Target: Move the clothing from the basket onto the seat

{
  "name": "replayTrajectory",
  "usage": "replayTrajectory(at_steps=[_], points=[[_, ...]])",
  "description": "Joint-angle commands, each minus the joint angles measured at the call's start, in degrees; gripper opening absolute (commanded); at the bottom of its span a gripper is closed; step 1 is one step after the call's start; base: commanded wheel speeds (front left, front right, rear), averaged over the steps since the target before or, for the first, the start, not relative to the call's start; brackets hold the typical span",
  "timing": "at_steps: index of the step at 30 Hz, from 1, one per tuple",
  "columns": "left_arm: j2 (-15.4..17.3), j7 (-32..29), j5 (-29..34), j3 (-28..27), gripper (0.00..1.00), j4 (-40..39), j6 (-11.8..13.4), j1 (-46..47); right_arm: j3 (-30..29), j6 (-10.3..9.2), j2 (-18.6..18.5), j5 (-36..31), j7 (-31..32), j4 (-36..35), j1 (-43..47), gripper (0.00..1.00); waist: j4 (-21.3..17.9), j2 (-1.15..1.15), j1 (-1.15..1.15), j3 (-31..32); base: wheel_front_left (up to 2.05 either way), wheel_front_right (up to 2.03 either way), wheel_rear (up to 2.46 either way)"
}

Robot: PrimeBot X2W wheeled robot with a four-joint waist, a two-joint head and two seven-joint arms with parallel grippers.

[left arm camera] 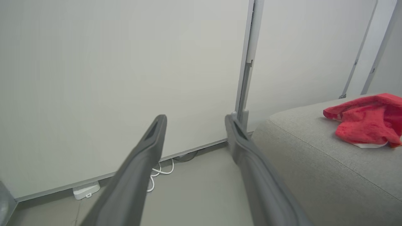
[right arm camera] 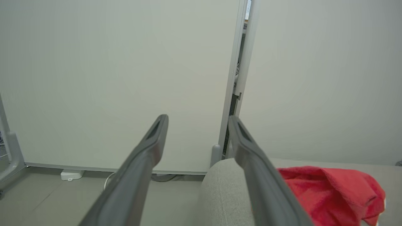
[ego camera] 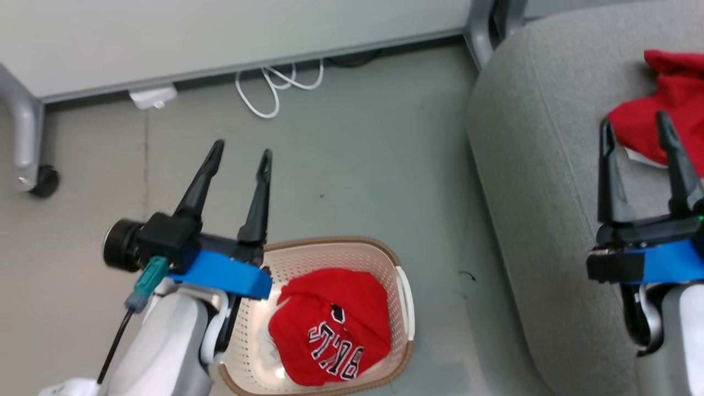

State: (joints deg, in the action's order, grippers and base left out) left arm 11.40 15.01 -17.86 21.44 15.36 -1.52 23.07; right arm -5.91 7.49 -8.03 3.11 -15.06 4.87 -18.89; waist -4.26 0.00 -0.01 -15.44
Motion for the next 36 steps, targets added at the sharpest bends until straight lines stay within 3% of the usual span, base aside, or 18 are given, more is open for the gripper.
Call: replayTrajectory(at_steps=[1,17,36], points=[[-0.46,0.22,0.47,-2.00,1.00,-0.78,0.07,-2.36,0.28,0.02,0.52,0.13,-0.18,-0.37,1.90,1.00,2.20,0.00,0.01,2.97,0.00,0.00,0.00],[-4.73,0.20,4.39,-12.11,1.00,-1.70,-2.93,-13.48,1.52,0.02,4.05,-1.24,-0.18,0.17,11.12,1.00,4.77,0.00,0.01,9.75,0.00,0.00,0.00],[-7.43,0.21,7.23,-16.82,1.00,-0.80,-5.11,-16.43,2.13,0.02,5.16,-2.72,-0.18,-1.42,16.86,1.00,5.11,0.00,0.01,11.42,0.00,0.00,0.00]])
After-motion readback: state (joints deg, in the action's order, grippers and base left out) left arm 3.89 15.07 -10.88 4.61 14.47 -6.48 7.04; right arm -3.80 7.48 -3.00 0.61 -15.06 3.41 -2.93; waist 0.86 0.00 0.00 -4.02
